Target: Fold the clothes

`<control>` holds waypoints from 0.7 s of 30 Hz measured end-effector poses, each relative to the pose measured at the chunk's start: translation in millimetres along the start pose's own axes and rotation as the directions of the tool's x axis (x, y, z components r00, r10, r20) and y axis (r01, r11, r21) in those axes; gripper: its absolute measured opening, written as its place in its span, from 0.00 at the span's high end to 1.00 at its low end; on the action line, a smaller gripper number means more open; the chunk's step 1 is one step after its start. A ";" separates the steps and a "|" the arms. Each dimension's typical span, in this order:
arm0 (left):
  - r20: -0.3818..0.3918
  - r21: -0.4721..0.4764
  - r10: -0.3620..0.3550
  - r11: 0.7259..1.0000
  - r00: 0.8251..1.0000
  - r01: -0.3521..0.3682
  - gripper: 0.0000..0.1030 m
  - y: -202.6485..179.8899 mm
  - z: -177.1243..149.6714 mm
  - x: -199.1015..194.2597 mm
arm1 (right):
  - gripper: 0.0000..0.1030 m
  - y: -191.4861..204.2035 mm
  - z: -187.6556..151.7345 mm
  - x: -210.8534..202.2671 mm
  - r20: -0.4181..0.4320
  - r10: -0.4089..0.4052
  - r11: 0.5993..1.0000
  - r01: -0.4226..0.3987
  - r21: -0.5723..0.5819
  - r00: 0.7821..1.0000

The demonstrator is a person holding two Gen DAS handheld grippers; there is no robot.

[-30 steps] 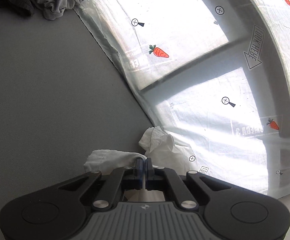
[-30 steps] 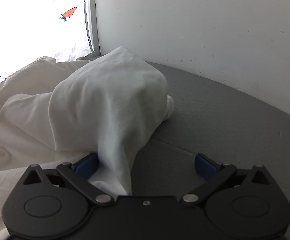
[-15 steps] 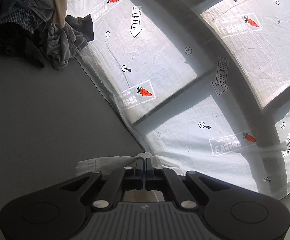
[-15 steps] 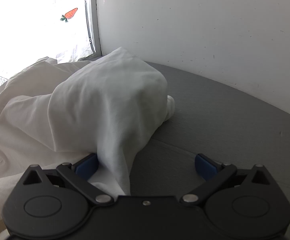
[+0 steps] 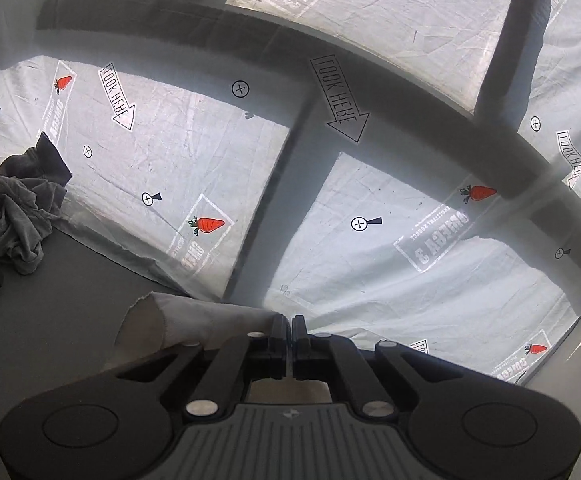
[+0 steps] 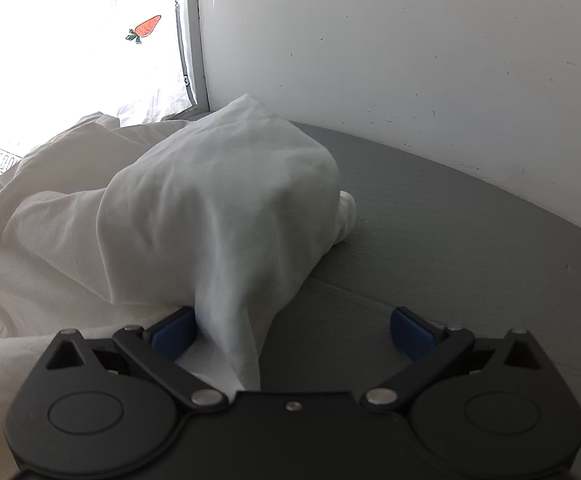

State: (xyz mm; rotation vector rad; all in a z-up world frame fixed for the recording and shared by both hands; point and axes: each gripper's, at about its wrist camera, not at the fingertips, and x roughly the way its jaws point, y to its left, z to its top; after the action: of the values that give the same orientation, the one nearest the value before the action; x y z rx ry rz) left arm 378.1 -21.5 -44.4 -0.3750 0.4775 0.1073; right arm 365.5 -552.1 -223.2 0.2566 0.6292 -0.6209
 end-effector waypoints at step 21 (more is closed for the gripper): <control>-0.427 -0.014 0.377 0.906 0.822 -0.423 0.37 147.7 -161.7 7.1 | 0.00 -3.7 1.2 3.9 -0.001 -0.005 1.000 0.005 -0.008 1.000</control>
State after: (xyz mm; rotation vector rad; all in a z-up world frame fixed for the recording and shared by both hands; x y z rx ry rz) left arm 287.4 54.5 -228.8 -0.4005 0.9775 0.4735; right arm 366.3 -557.3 -224.9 0.2482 0.6335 -0.6225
